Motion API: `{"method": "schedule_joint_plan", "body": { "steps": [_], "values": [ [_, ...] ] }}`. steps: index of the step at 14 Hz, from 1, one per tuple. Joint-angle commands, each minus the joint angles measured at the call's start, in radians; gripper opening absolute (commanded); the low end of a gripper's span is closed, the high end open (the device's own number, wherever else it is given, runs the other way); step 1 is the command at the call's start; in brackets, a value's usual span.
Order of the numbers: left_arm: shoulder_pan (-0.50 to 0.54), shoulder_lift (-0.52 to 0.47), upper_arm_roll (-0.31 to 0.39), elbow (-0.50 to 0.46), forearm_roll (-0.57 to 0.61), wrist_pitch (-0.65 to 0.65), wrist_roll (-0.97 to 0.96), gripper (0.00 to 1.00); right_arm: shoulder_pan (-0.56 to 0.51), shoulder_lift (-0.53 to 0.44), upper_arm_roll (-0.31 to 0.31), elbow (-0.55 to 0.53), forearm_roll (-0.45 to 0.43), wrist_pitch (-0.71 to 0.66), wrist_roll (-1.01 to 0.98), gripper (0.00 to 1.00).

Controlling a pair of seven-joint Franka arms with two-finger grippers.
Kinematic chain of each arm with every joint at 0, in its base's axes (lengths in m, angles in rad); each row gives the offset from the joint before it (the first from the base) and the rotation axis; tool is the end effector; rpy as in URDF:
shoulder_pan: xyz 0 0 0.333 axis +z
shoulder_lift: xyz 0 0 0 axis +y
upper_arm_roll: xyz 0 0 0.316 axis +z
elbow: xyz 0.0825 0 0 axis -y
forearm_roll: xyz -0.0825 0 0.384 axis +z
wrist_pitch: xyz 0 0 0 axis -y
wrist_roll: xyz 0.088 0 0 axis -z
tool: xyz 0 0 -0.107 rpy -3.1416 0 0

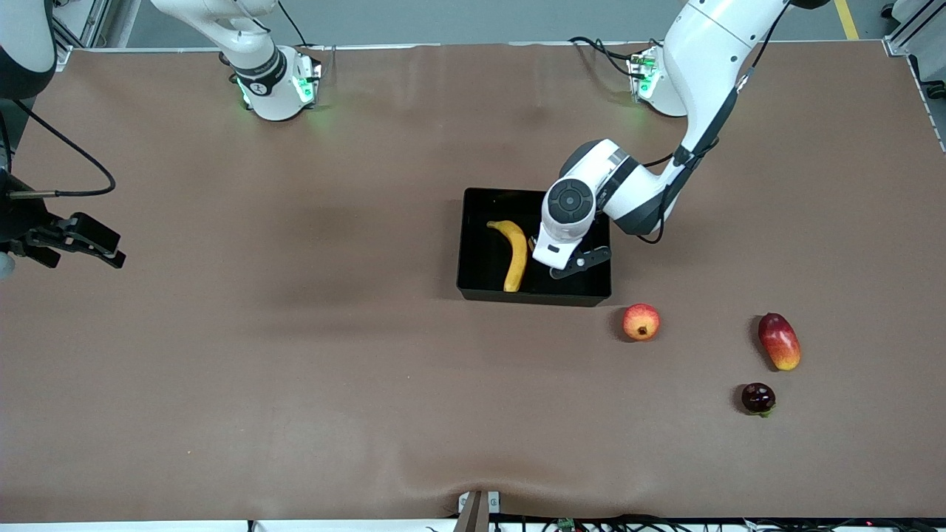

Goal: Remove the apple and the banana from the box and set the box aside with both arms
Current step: 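Reach the left gripper into the black tray and grasp the apple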

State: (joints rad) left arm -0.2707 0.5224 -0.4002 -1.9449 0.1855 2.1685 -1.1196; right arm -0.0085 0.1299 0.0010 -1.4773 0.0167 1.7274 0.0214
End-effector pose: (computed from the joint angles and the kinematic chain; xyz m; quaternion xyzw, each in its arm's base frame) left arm 0.4706 -0.3582 0.2110 -0.9769 -0.1715 0.1013 0.0773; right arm 0.6097 -0.0031 0.6085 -0.9980 0.0152 -0.0600 0.0088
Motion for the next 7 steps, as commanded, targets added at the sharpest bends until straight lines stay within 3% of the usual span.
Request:
{"method": "schedule_joint_plan", "body": {
  "steps": [1, 7],
  "values": [
    [-0.002, -0.013, 0.0, -0.002, 0.026, -0.005, -0.034, 1.0, -0.005, -0.007, -0.001, 0.005, -0.006, -0.017, 0.005, 1.0],
    [-0.001, -0.025, 0.001, 0.003, 0.026, -0.067, -0.035, 1.0, 0.025, 0.013, -0.001, -0.003, -0.004, -0.074, 0.003, 1.0]
  ]
}}
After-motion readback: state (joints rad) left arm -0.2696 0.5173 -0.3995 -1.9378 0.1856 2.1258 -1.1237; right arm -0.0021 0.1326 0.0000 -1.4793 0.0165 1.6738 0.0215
